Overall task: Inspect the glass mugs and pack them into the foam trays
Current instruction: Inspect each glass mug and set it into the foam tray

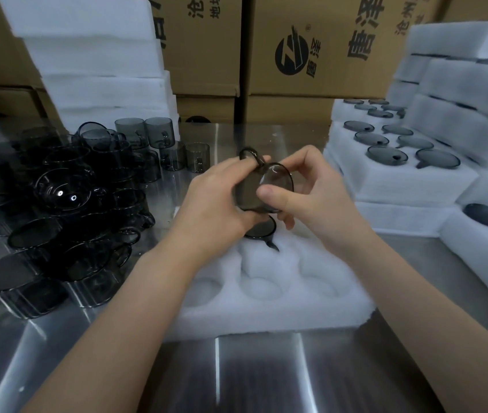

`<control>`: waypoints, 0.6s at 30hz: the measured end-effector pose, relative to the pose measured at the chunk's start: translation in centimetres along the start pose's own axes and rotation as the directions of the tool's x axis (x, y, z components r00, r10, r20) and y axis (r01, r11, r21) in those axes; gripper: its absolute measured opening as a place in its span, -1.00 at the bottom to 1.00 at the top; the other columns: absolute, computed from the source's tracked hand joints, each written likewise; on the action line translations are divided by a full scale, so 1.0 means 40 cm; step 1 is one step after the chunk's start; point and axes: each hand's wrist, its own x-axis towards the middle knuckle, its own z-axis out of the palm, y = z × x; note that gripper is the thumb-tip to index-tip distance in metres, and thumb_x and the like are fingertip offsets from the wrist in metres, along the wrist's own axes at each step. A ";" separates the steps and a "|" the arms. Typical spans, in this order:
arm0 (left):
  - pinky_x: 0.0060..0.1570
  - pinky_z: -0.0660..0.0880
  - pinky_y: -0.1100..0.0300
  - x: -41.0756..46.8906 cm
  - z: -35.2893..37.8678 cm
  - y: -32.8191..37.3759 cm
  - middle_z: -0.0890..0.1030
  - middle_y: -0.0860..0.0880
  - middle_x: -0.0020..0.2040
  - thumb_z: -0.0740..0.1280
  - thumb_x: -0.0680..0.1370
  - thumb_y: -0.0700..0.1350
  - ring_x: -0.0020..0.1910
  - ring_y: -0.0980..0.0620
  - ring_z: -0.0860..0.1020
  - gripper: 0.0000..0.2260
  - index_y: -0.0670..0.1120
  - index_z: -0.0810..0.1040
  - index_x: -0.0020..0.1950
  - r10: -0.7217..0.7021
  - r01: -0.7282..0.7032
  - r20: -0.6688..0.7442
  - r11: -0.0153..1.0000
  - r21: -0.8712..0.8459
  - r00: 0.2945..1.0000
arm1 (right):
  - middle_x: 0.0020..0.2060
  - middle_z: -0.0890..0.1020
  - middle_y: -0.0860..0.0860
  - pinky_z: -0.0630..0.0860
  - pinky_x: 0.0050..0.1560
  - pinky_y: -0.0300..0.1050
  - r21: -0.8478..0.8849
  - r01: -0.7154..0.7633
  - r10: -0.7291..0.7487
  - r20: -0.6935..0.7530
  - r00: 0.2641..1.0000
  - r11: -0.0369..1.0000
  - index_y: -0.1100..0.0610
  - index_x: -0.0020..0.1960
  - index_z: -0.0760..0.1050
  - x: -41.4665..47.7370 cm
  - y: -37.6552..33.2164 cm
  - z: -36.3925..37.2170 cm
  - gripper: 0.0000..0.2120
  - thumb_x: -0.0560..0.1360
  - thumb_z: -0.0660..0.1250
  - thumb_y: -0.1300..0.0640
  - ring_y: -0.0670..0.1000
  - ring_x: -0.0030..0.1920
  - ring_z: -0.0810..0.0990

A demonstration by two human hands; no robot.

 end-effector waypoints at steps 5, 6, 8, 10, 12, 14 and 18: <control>0.30 0.38 0.18 0.002 0.005 -0.002 0.58 0.03 0.26 0.61 0.27 -0.24 0.27 0.03 0.51 -0.37 -0.07 0.55 0.32 0.046 -0.046 0.017 0.998 0.048 0.999 | -0.35 0.58 -0.06 0.38 -0.60 -0.18 0.024 -0.028 0.029 -0.062 0.998 0.999 -0.10 -0.30 0.41 0.002 -0.007 0.002 -0.72 0.32 0.51 -0.12 0.04 -0.54 0.51; 0.31 0.37 0.21 0.002 0.005 -0.003 0.58 0.02 0.27 0.61 0.27 -0.24 0.28 0.02 0.51 -0.35 -0.08 0.54 0.33 0.051 -0.052 0.015 0.997 0.050 0.999 | -0.37 0.58 -0.02 0.37 -0.60 -0.19 0.062 -0.048 0.052 -0.066 0.996 0.997 -0.09 -0.32 0.40 0.004 -0.008 0.001 -0.73 0.36 0.49 -0.10 0.06 -0.56 0.50; 0.31 0.35 0.27 0.002 0.003 -0.004 0.55 0.07 0.26 0.62 0.26 -0.24 0.28 0.04 0.50 -0.32 -0.08 0.52 0.35 0.057 -0.058 0.014 0.998 0.038 0.998 | -0.42 0.57 0.06 0.35 -0.62 -0.21 0.157 -0.091 0.099 -0.046 0.994 0.983 -0.05 -0.35 0.39 0.006 -0.007 -0.003 -0.72 0.44 0.43 -0.05 0.08 -0.58 0.47; 0.32 0.34 0.32 0.002 0.001 -0.005 0.53 0.16 0.24 0.61 0.27 -0.22 0.29 0.11 0.49 -0.32 -0.02 0.52 0.36 0.050 -0.050 0.013 0.999 -0.005 0.999 | -0.42 0.55 0.11 0.35 -0.62 -0.22 0.278 -0.129 0.135 -0.001 0.991 0.952 0.01 -0.33 0.39 0.009 -0.006 -0.007 -0.71 0.51 0.38 0.00 0.08 -0.57 0.46; 0.31 0.35 0.33 0.001 -0.001 -0.005 0.55 0.17 0.24 0.61 0.28 -0.21 0.29 0.18 0.48 -0.34 0.04 0.51 0.35 0.018 -0.018 -0.004 0.998 -0.067 1.000 | -0.40 0.54 0.14 0.39 -0.59 -0.21 0.381 -0.162 0.151 0.060 0.987 0.910 0.06 -0.30 0.42 0.011 -0.006 -0.014 -0.75 0.52 0.34 0.02 0.06 -0.55 0.47; 0.30 0.38 0.30 0.001 -0.003 -0.007 0.58 0.17 0.21 0.61 0.29 -0.19 0.25 0.22 0.50 -0.35 0.06 0.51 0.34 -0.022 0.019 -0.024 0.992 -0.126 0.999 | -0.35 0.58 0.13 0.46 -0.53 -0.21 0.459 -0.194 0.151 0.129 0.980 0.867 0.08 -0.22 0.55 0.011 -0.006 -0.019 -0.86 0.48 0.30 0.08 0.02 -0.51 0.51; 0.29 0.44 0.11 0.003 -0.008 -0.013 0.62 0.17 0.12 0.60 0.30 -0.18 0.18 0.18 0.54 -0.42 0.11 0.53 0.26 -0.101 0.090 -0.039 0.970 -0.225 0.994 | -0.24 0.65 0.04 0.57 -0.30 -0.23 0.501 -0.224 0.117 0.235 0.965 0.836 0.14 0.14 0.55 0.011 -0.005 -0.023 -0.75 0.47 0.37 0.22 -0.06 -0.36 0.60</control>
